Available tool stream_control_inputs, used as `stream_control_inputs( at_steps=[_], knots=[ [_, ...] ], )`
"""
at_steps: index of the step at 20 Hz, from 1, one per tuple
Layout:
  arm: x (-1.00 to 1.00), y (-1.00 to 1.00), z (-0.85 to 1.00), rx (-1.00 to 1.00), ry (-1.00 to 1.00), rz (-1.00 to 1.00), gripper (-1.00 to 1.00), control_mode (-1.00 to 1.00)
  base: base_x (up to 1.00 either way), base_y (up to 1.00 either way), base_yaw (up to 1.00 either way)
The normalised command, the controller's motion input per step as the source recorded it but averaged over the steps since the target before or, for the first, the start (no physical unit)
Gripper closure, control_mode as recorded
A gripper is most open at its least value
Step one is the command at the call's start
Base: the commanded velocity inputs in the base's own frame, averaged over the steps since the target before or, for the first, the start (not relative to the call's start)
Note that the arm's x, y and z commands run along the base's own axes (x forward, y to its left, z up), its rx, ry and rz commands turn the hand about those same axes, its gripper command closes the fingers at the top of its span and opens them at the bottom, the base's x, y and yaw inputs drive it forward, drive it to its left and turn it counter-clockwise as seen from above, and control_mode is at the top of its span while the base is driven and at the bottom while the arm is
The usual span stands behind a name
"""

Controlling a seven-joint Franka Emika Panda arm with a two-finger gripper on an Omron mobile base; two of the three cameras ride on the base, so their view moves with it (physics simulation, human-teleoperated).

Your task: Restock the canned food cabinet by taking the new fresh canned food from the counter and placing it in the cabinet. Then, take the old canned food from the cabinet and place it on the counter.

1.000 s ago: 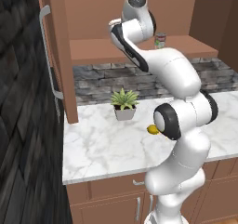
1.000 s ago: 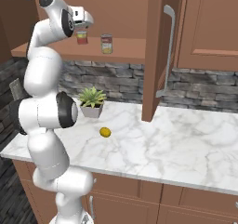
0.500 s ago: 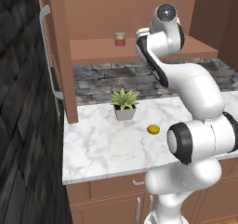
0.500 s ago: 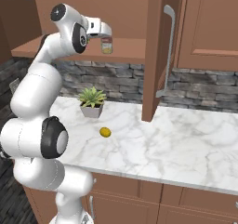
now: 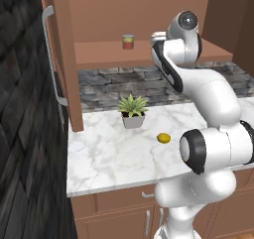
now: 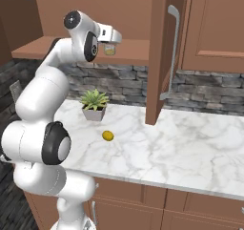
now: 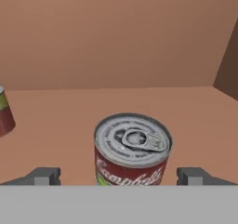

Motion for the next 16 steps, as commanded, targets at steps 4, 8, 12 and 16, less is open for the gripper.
stream_control_inputs(
  at_steps=[4, 8, 12, 16],
  knots=[
    [0.04, -0.1, -0.02, 0.08, 0.02, 0.0, -1.0, -1.0, 0.0, 0.0, 0.0],
    [0.09, 0.0, -0.01, 0.0, 0.02, 0.0, -1.0, -1.0, 0.0, 0.0, 0.0],
    [0.2, 0.0, -0.05, 0.0, 0.01, 0.0, -1.0, -1.0, 0.0, 0.0, 0.0],
    [0.18, 0.0, -0.02, 0.0, 0.03, 0.0, -1.0, -1.0, 0.0, 0.0, 0.0]
  ],
)
